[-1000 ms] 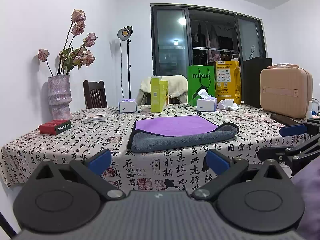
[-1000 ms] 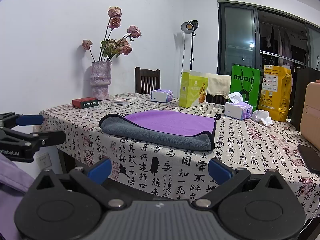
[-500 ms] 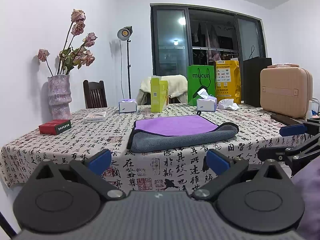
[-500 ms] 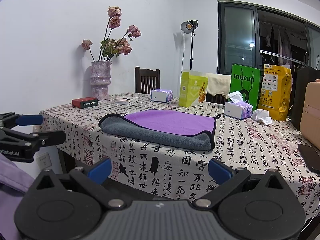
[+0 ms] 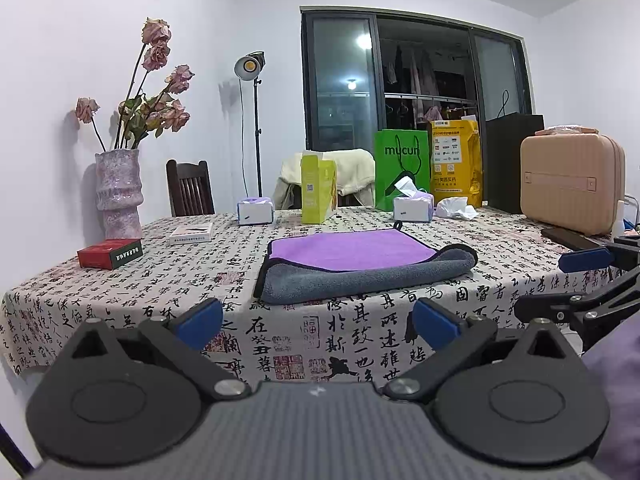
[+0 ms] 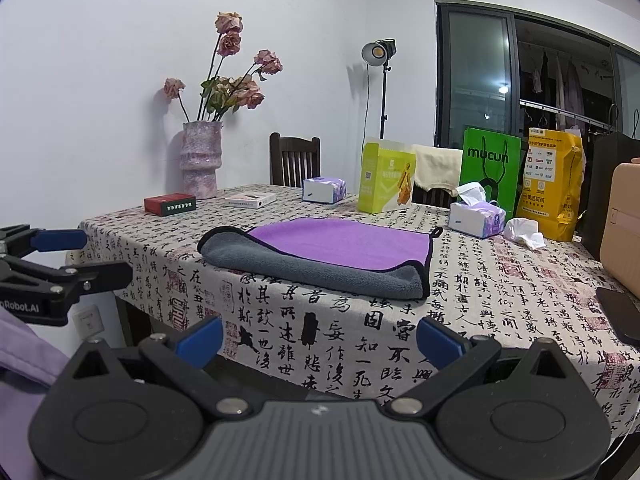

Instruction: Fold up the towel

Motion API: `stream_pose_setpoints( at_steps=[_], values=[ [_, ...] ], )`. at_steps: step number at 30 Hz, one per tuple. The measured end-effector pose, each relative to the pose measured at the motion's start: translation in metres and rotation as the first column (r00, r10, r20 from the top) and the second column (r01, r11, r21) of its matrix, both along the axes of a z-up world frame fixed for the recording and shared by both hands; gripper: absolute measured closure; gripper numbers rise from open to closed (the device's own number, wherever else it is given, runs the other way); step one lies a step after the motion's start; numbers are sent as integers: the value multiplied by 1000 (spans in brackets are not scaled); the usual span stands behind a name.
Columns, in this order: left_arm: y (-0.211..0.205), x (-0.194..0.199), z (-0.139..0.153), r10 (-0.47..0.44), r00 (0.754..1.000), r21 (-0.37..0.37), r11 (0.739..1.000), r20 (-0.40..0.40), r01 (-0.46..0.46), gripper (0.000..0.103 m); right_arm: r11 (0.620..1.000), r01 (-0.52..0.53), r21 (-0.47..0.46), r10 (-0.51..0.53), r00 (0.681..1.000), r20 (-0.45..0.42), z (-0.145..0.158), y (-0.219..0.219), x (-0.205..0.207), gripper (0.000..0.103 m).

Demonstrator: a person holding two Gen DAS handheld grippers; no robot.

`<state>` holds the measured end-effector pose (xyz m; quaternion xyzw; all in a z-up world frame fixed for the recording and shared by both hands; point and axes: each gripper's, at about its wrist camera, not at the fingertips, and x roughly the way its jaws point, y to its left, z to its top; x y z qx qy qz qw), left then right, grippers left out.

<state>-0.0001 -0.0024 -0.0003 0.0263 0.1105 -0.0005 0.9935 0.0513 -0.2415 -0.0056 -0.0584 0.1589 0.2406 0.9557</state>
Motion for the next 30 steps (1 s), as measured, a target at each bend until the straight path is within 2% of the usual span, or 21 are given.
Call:
stream_pose_setpoints(
  at_steps=[11,22,24,28,30],
  values=[
    [-1,4,-3,-4,1000,14,1000,-11,4,0,1000,7,2,-7,1000,8,1,0,0,0],
    [15,32,-12,17,1000,-6,1000,-7,-17,0,1000,24,3,-24,995,96,-8,-11,15,1],
    [16,41,-15,3,1000,6,1000,3,-3,0,1000,19,-2,-19,994,103,-9,-12,22,3],
    [19,65,-23,-20,1000,23,1000,-5,20,0,1000,2,-10,-1,997,76,-15,-12,48,13],
    [23,79,-24,-34,999,10,999,-18,35,3,1000,2,-11,-1,998,56,-16,-10,64,18]
  ],
)
